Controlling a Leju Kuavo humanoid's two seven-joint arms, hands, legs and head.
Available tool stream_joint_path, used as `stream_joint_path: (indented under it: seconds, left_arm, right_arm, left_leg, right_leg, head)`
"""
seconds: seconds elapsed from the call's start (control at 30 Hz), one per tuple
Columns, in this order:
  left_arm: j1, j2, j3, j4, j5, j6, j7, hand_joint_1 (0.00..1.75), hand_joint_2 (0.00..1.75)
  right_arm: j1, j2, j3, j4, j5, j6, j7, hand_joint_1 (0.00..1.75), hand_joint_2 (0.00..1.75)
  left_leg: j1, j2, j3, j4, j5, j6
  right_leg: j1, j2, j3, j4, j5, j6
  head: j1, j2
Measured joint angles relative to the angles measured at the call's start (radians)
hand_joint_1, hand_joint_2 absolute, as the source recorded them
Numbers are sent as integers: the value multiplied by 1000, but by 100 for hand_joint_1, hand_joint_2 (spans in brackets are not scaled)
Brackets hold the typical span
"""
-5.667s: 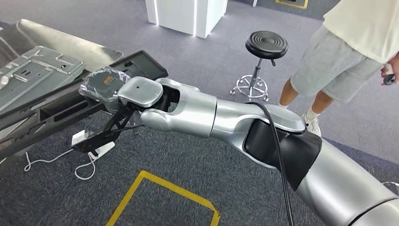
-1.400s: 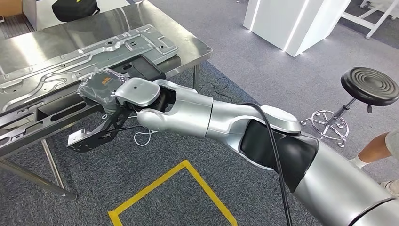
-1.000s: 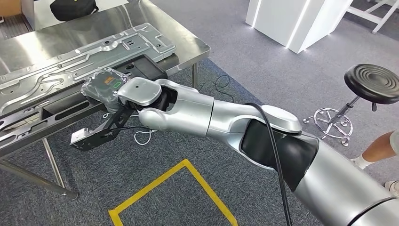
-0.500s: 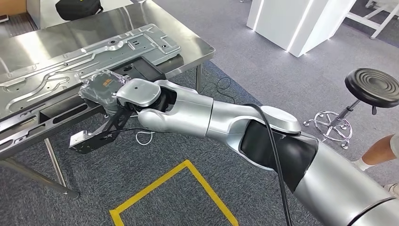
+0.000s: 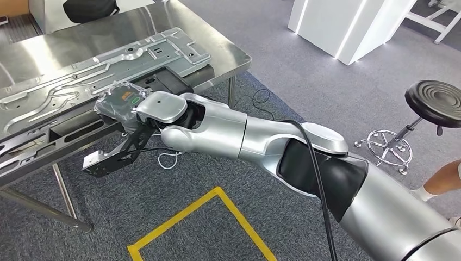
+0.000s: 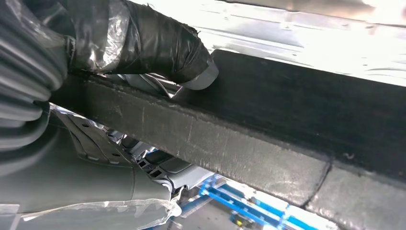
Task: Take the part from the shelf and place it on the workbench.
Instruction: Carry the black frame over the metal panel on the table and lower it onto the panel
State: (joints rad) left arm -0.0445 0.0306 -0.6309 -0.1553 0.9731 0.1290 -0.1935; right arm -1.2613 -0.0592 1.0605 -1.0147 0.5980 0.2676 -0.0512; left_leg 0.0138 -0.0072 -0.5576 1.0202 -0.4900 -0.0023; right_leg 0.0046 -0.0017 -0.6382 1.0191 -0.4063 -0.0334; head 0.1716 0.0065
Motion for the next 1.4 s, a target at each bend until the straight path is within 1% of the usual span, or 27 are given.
stream_joint_path:
  seconds: [0.07,0.13,0.17,0.2,0.23,0.27,0.3,0.33,0.4,0.5,0.57,0.67,0.7,0.73,0.77,0.83,0.87,0.9,0.97,1.07,1.13,1.2,1.23,1.27,1.33,1.37,1.4]
  left_arm:
    - [0,1,0,0,0,0,1,0,175]
    - [0,0,-1,0,0,-1,2,0,175]
    - [1,1,-1,0,0,-1,2,0,175]
    - [2,1,-2,0,0,-1,2,0,175]
    - [3,1,-3,0,0,-1,3,0,175]
    - [3,1,-3,0,0,-1,4,0,175]
    - [4,2,-4,0,1,-1,4,0,175]
    - [4,2,-4,0,1,-1,5,0,175]
    - [2,2,-7,0,3,-2,6,0,175]
    - [1,3,-12,0,10,-3,11,0,175]
    - [2,5,-14,0,12,-3,13,0,175]
    - [1,8,-15,0,14,-4,14,0,175]
    - [1,8,-15,0,14,-4,14,0,175]
    - [1,9,-16,0,15,-4,14,0,175]
    - [2,10,-16,0,15,-4,14,0,175]
    - [4,10,-16,0,17,-6,15,0,175]
    - [4,10,-16,0,18,-7,16,0,175]
    - [3,11,-16,0,19,-8,17,0,175]
    - [1,13,-17,1,21,-9,19,0,175]
    - [1,18,-17,1,23,-9,20,0,175]
    - [1,22,-17,1,25,-10,20,0,175]
    - [2,22,-17,1,25,-11,20,0,175]
    - [2,22,-17,1,26,-10,20,0,175]
    - [3,22,-18,1,27,-8,20,0,175]
    - [4,22,-18,1,30,-5,20,0,175]
    - [5,22,-18,1,31,-4,20,0,175]
    - [5,21,-18,1,33,-4,20,0,175]
  right_arm:
    - [-3,1,0,0,0,0,0,175,175]
    - [-2,2,0,1,-1,1,-1,175,175]
    - [1,3,0,1,-2,1,-2,175,175]
    - [4,3,0,2,-2,2,-3,175,175]
    - [6,4,0,2,-2,2,-3,175,175]
    - [6,4,0,2,-2,2,-3,175,175]
    - [6,4,0,3,-2,2,-3,175,175]
    - [4,5,0,3,-2,2,-2,175,175]
    - [2,7,0,4,-2,2,-3,175,175]
    - [3,18,1,7,-2,1,-3,175,175]
    - [2,23,1,8,-2,0,-2,175,175]
    - [8,25,1,10,-2,-1,-2,175,175]
    - [12,25,1,11,-2,-1,-2,175,175]
    - [15,26,1,12,-1,0,-1,175,175]
    - [17,26,1,13,-1,0,-1,175,175]
    - [17,28,1,14,1,0,2,175,175]
    - [16,31,1,15,2,0,3,175,175]
    - [16,36,1,16,2,0,5,175,175]
    - [15,47,2,19,5,2,6,175,175]
    - [9,61,2,25,8,3,8,175,175]
    - [4,70,2,30,10,5,9,175,175]
    - [1,76,4,36,12,18,7,175,175]
    - [-2,76,6,39,12,34,4,175,175]
    - [-9,76,10,42,11,53,1,175,175]
    - [-34,75,19,48,4,89,-8,175,175]
    - [-48,73,22,51,-3,101,-11,175,175]
    - [-63,71,24,53,-11,108,-13,175,175]
  left_leg:
    - [1,2,-29,70,-34,-7]
    - [4,2,-105,201,-77,-14]
    - [6,2,-140,250,-83,-18]
    - [8,3,-162,267,-68,-22]
    - [11,3,-165,246,-35,-26]
    - [14,4,-154,195,12,-30]
    - [17,6,-133,133,55,-34]
    - [16,6,-111,80,82,-35]
    - [13,6,-88,27,86,-25]
    - [11,2,-83,18,70,-2]
    - [13,1,-73,15,63,11]
    - [10,-1,-56,14,48,24]
    - [7,-3,-50,14,42,26]
    - [5,-5,-43,14,37,26]
    - [3,-8,-34,14,30,26]
    - [-1,-12,-16,12,17,25]
    - [-2,-13,-10,10,12,22]
    - [0,-12,-8,8,9,18]
    - [3,-10,-6,0,6,8]
    - [1,-4,-8,20,-13,-4]
    - [3,0,-58,118,-52,-12]
    - [7,0,-134,233,-79,-21]
    - [9,0,-157,254,-68,-25]
    - [11,1,-161,238,-38,-29]
    - [16,4,-127,127,49,-37]
    - [15,5,-106,74,75,-37]
    - [14,5,-90,39,83,-32]
  right_leg:
    - [-9,-2,25,-19,-3,-6]
    - [-9,-2,38,-22,-12,-10]
    - [-9,-2,44,-22,-18,-10]
    - [-10,-2,51,-20,-25,-9]
    - [-11,-1,58,-17,-33,-6]
    - [-13,-1,66,-11,-43,-2]
    - [-15,-1,73,-5,-55,4]
    - [-15,-1,76,4,-67,11]
    - [-12,0,74,16,-81,24]
    - [-12,0,70,22,-91,37]
    - [-16,0,46,74,-116,44]
    - [-17,0,-70,262,-171,49]
    - [-17,0,-104,304,-171,48]
    - [-16,0,-122,313,-155,45]
    - [-14,1,-121,282,-118,38]
    - [-3,1,-79,152,-28,12]
    - [4,2,-56,92,4,-2]
    - [10,2,-39,55,15,-13]
    - [18,2,-26,31,7,-22]
    - [6,-1,6,-9,1,-24]
    - [2,-2,27,-24,-5,-25]
    - [2,-2,39,-22,-17,-25]
    - [1,-2,46,-20,-24,-23]
    - [-1,-2,53,-15,-33,-20]
    - [-6,-1,68,-1,-56,-9]
    - [-6,0,71,9,-67,-3]
    - [-5,1,70,17,-75,3]
  head:
    - [-1,0]
    - [-1,0]
    - [-1,0]
    - [-1,0]
    - [-1,0]
    - [-1,0]
    - [-1,0]
    - [-1,0]
    - [-3,0]
    - [-4,0]
    - [-4,0]
    - [-4,0]
    - [-4,0]
    - [-3,0]
    - [-3,0]
    - [-4,0]
    - [-3,0]
    - [-3,0]
    - [-1,0]
    - [-1,0]
    - [-1,0]
    - [-2,0]
    - [-2,0]
    - [-2,0]
    - [-2,0]
    - [-2,0]
    - [-3,0]
